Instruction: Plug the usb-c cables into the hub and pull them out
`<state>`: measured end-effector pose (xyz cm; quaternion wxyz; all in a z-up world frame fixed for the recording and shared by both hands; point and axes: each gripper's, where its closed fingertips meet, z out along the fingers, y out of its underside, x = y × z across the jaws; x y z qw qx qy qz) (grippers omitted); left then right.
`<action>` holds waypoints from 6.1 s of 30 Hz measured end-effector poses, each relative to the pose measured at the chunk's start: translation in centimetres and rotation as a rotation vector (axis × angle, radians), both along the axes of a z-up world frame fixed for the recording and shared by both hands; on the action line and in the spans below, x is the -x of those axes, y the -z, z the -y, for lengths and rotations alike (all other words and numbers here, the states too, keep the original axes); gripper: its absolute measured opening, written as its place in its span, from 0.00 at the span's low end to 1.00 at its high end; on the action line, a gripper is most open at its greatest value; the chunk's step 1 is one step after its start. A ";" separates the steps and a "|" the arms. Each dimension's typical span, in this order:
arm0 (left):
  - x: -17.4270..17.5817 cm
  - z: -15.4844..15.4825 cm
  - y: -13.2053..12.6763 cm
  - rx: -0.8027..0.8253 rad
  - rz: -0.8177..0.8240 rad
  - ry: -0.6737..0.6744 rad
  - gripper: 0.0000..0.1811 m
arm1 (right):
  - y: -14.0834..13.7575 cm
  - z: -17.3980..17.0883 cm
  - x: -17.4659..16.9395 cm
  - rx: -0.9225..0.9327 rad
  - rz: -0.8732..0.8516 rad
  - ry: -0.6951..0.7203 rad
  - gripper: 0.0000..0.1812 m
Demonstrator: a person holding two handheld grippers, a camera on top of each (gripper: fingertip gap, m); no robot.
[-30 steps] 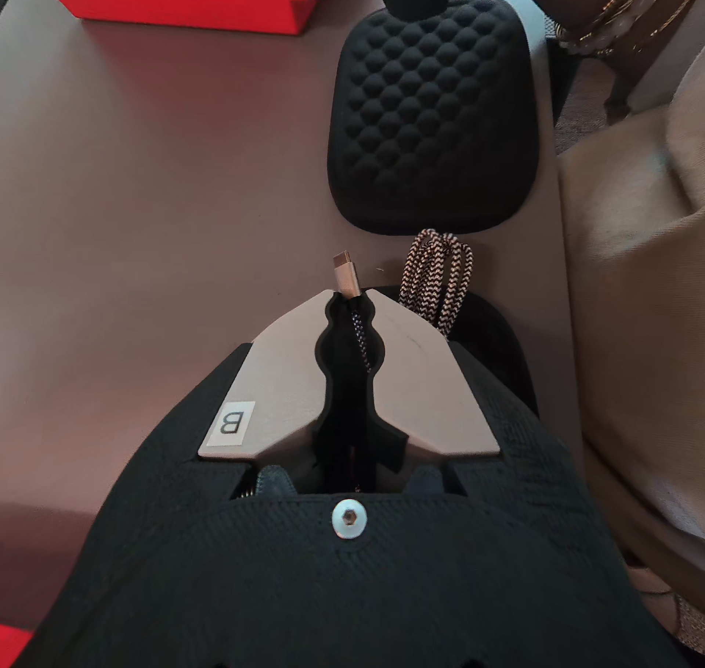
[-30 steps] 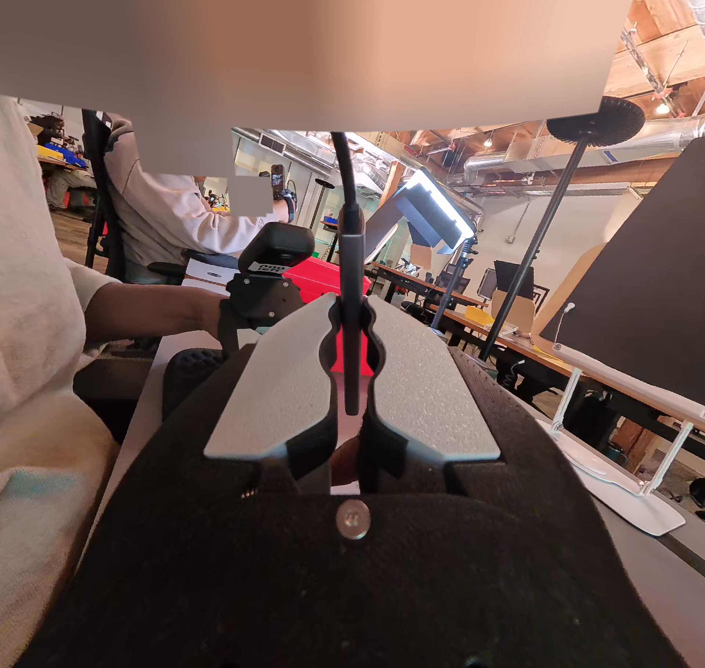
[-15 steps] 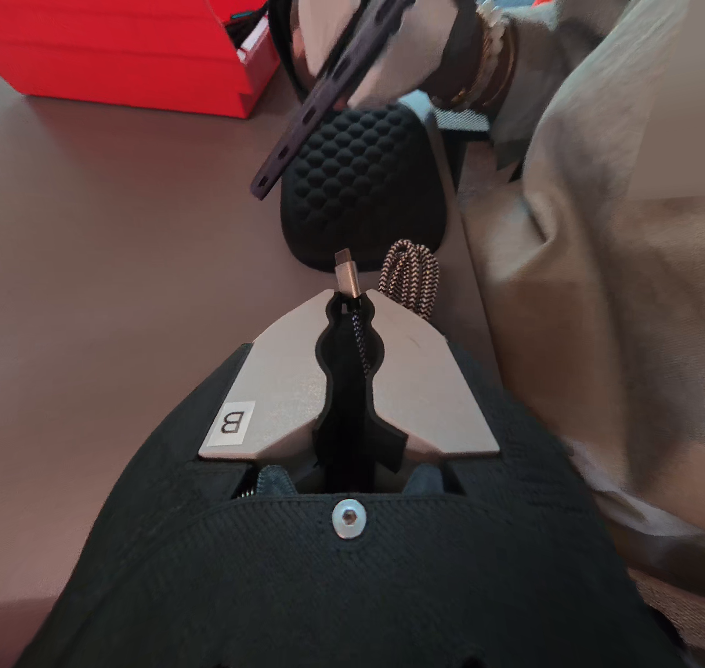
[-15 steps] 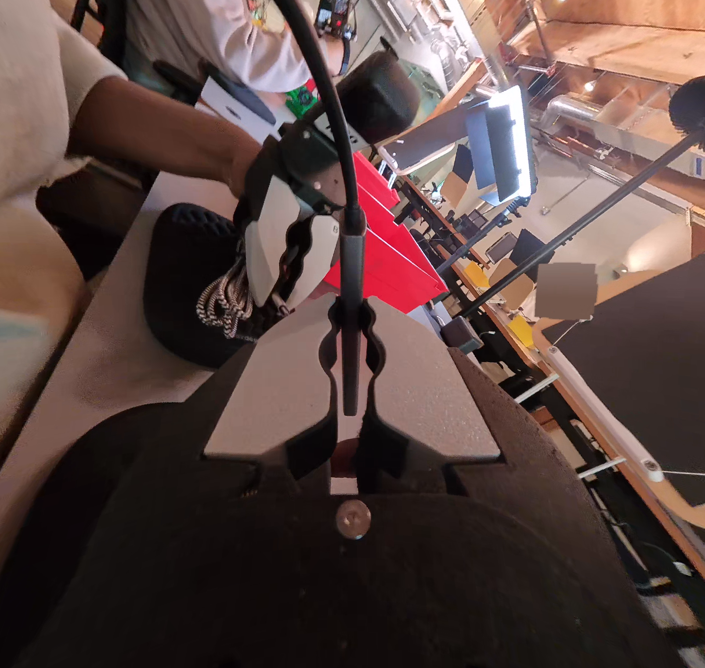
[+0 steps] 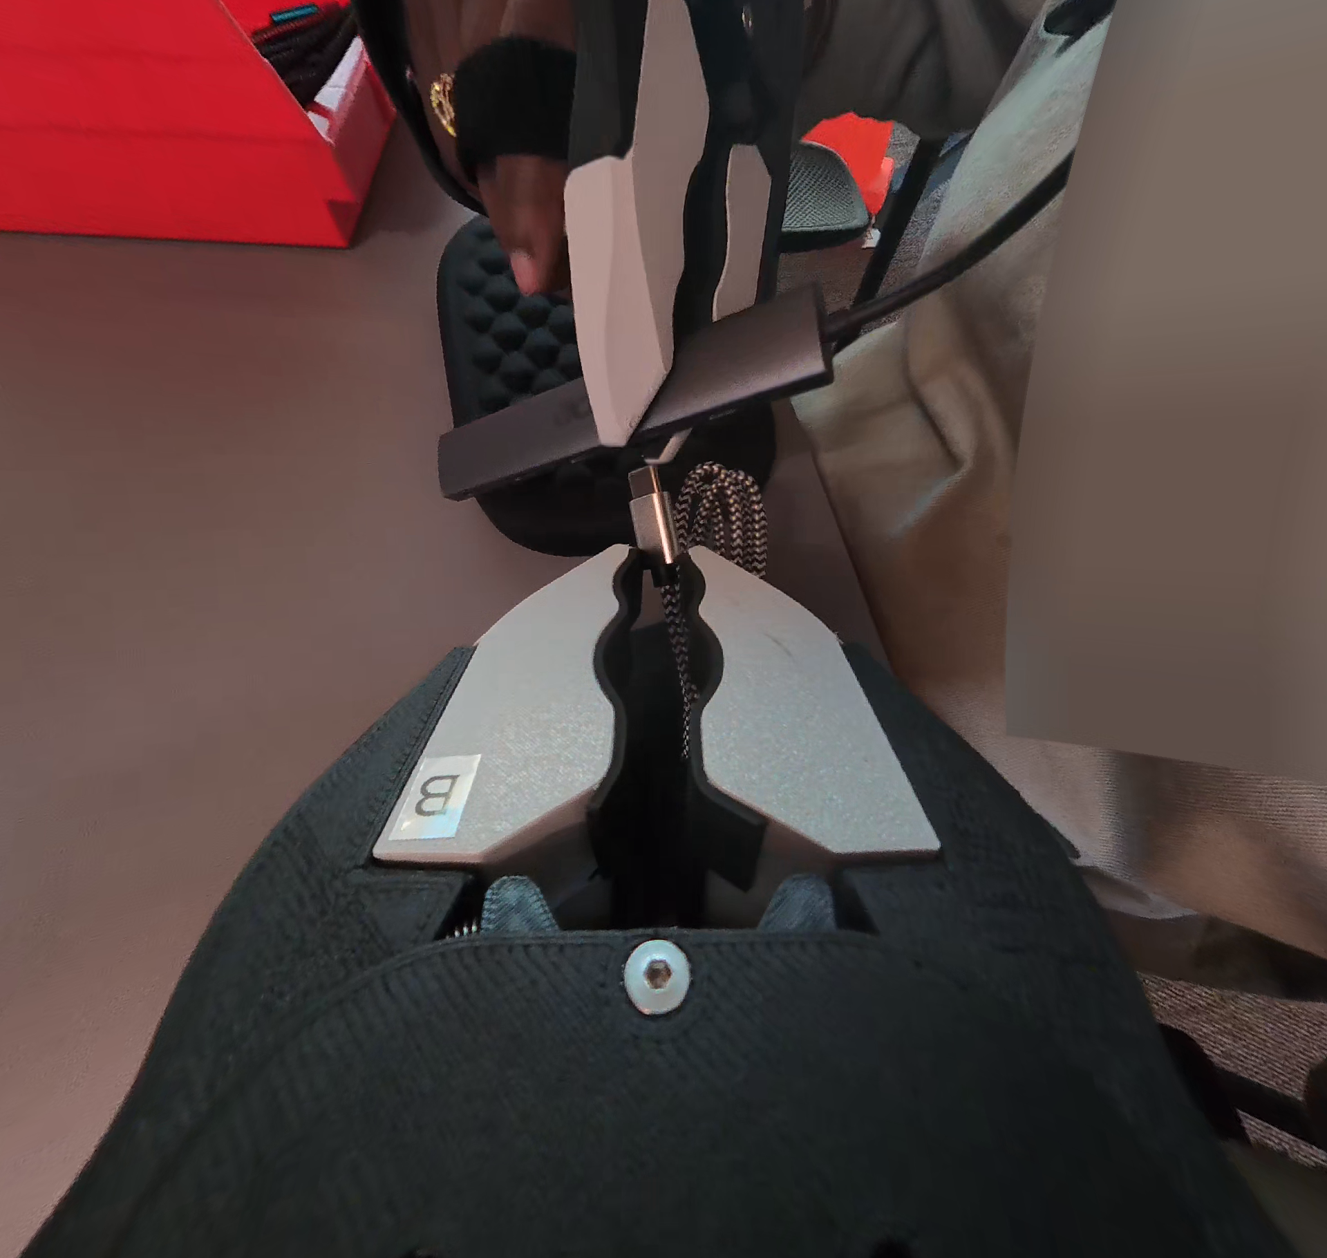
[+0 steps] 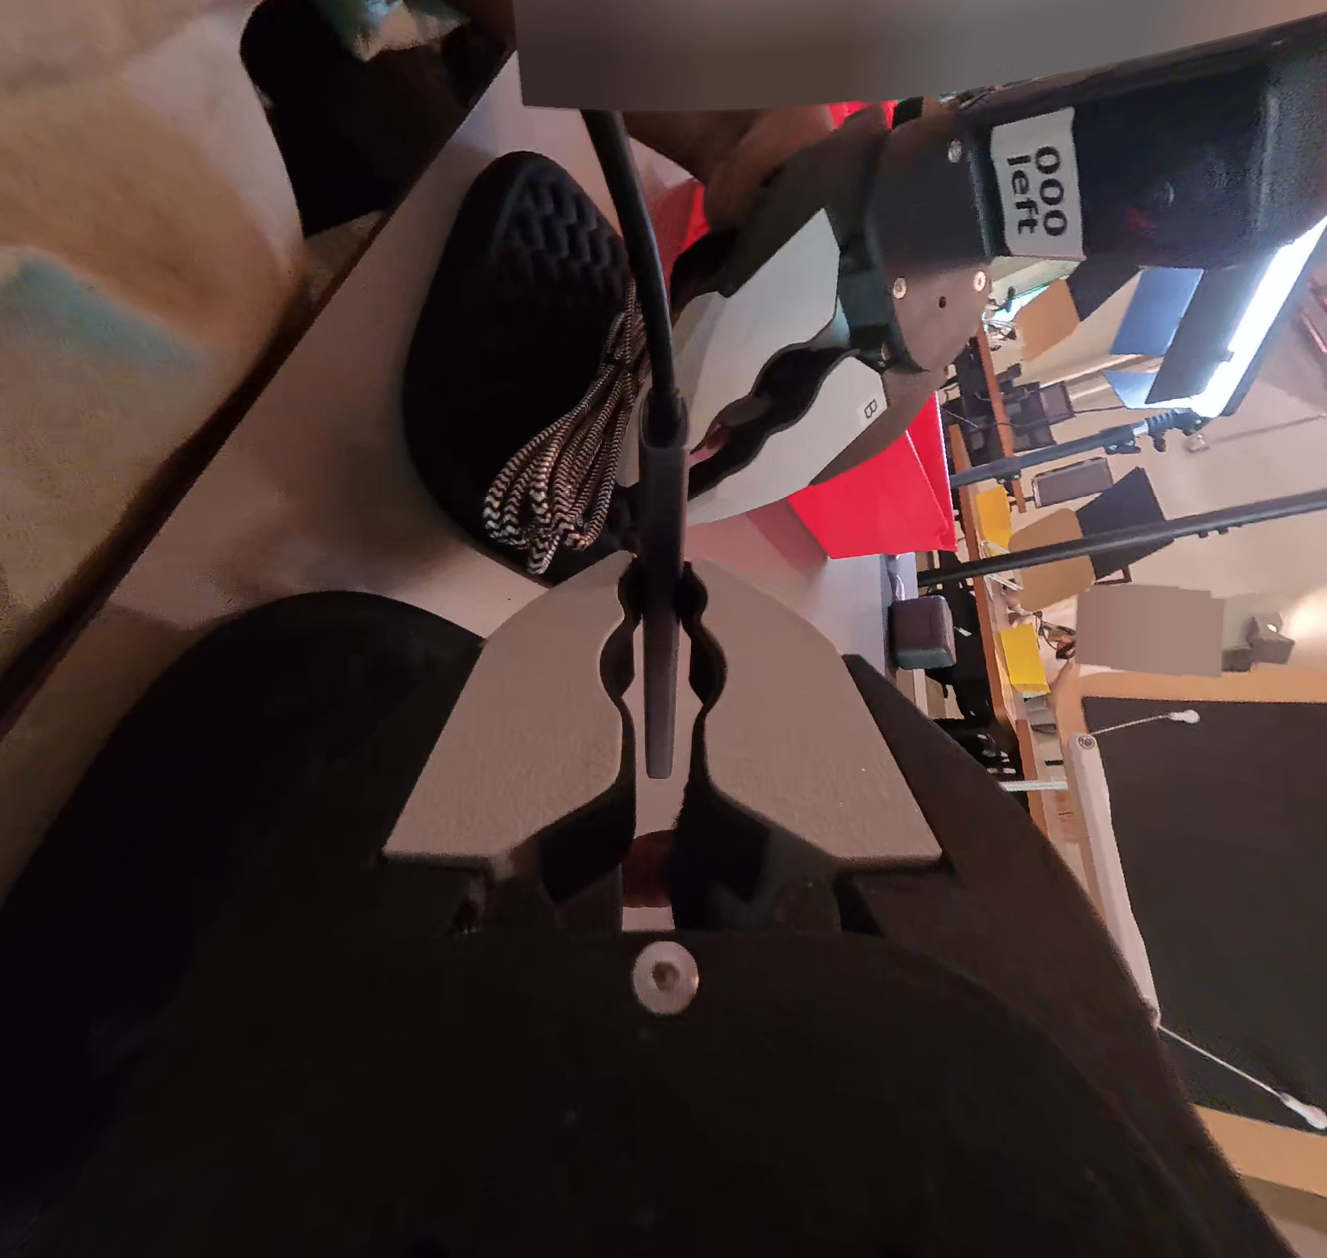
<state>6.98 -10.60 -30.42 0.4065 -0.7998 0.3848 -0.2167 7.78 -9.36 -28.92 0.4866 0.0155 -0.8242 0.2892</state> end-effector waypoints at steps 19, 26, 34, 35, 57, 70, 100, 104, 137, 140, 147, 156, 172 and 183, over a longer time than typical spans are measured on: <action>-0.8 0.6 1.5 0.023 -0.028 0.045 0.04 | 1.4 1.3 -0.4 -0.106 0.087 -0.109 0.05; -0.9 0.7 1.1 0.002 -0.009 0.054 0.04 | 1.2 1.3 -0.4 -0.098 0.080 -0.116 0.05; -1.0 0.6 0.8 -0.027 0.009 0.049 0.04 | 1.0 1.6 -0.3 -0.058 0.062 -0.109 0.05; -1.0 0.6 0.8 -0.027 0.010 0.044 0.04 | 1.1 1.6 -0.3 -0.068 0.062 -0.107 0.05; -0.3 0.3 0.7 -0.081 0.014 -0.017 0.05 | 0.3 1.4 0.8 -0.018 -0.070 -0.031 0.11; -2.4 2.2 -0.4 -0.221 0.000 0.145 0.05 | 0.9 1.2 0.1 -0.055 -0.085 -0.104 0.07; -3.8 3.4 -2.1 -0.241 0.111 0.224 0.05 | 0.6 1.7 -0.7 0.130 0.022 -0.131 0.05; -3.6 3.2 -3.7 -0.304 0.212 0.176 0.11 | 0.2 1.6 -0.8 0.214 0.057 -0.109 0.05; 26.0 12.4 2.8 0.403 -0.418 -0.770 0.16 | -4.4 -1.7 0.3 0.736 -0.107 0.062 0.05; 25.3 10.6 5.0 0.469 -0.370 -0.725 0.11 | -4.4 -1.7 0.3 0.738 -0.109 0.062 0.05; 27.0 8.8 -2.3 0.080 -0.336 -0.955 0.03 | -4.7 -2.1 0.3 0.756 -0.127 0.074 0.05; 8.1 6.7 -15.5 -1.009 0.179 -0.637 0.02 | -6.0 -4.0 0.2 0.855 -0.178 0.109 0.05; 8.9 13.4 -1.1 -0.498 -0.147 -0.950 0.03 | -6.5 -4.0 0.0 0.858 -0.207 0.110 0.05; 9.4 15.8 2.0 -0.064 0.134 -0.876 0.02 | -6.7 -4.2 -0.1 0.853 -0.232 0.119 0.05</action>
